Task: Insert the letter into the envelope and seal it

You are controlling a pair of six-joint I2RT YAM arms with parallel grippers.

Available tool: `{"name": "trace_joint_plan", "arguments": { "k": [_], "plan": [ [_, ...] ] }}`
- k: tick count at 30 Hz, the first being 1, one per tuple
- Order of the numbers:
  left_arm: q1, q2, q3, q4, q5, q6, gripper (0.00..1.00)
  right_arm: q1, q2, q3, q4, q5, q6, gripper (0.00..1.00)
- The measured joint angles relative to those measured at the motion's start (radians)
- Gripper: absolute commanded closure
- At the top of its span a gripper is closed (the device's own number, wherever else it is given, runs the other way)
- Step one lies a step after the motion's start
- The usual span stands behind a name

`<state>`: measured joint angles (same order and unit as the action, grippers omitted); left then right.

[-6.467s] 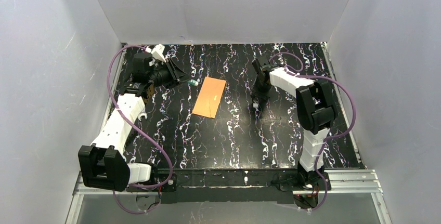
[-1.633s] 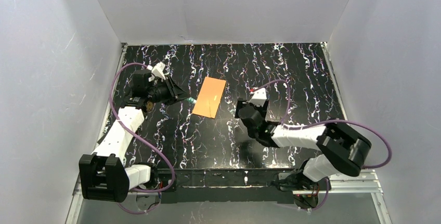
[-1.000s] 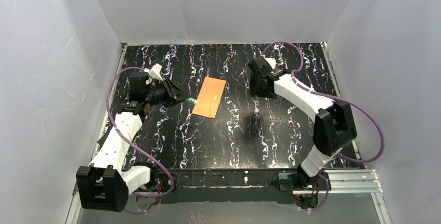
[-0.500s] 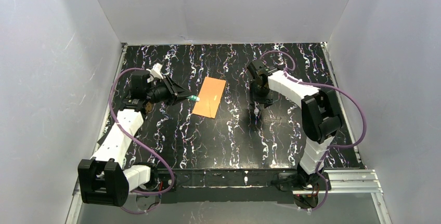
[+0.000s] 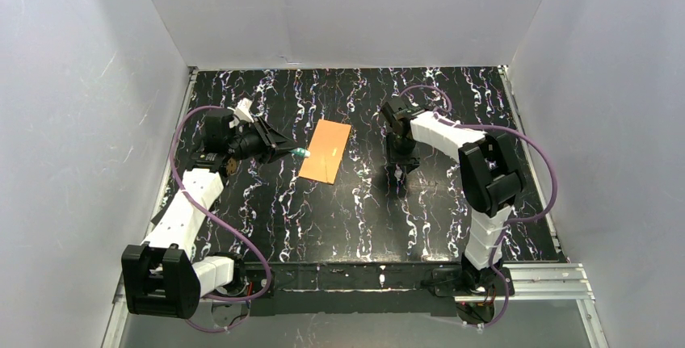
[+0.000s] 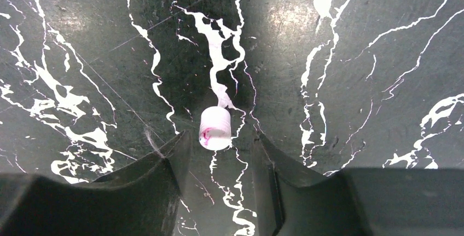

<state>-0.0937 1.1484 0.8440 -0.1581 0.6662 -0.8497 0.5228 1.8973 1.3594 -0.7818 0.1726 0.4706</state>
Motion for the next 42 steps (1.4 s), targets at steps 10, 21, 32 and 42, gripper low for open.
{"name": "trace_joint_plan", "arguments": {
  "k": [10,21,32,42],
  "plan": [
    [0.000,0.000,0.000,-0.001,-0.011,0.000,1.00,0.000,0.041,0.000,0.006,-0.004,-0.008,0.70],
    [0.000,0.000,0.014,-0.008,-0.015,-0.021,1.00,0.000,0.029,0.009,0.039,-0.057,-0.038,0.94],
    [0.000,0.083,0.086,0.176,0.041,-0.399,1.00,-0.005,-0.314,-0.045,0.615,-0.616,0.224,0.91],
    [0.000,0.171,0.240,0.216,0.092,-0.584,1.00,-0.004,-0.332,-0.072,1.053,-0.845,0.600,0.90]
  ]
}}
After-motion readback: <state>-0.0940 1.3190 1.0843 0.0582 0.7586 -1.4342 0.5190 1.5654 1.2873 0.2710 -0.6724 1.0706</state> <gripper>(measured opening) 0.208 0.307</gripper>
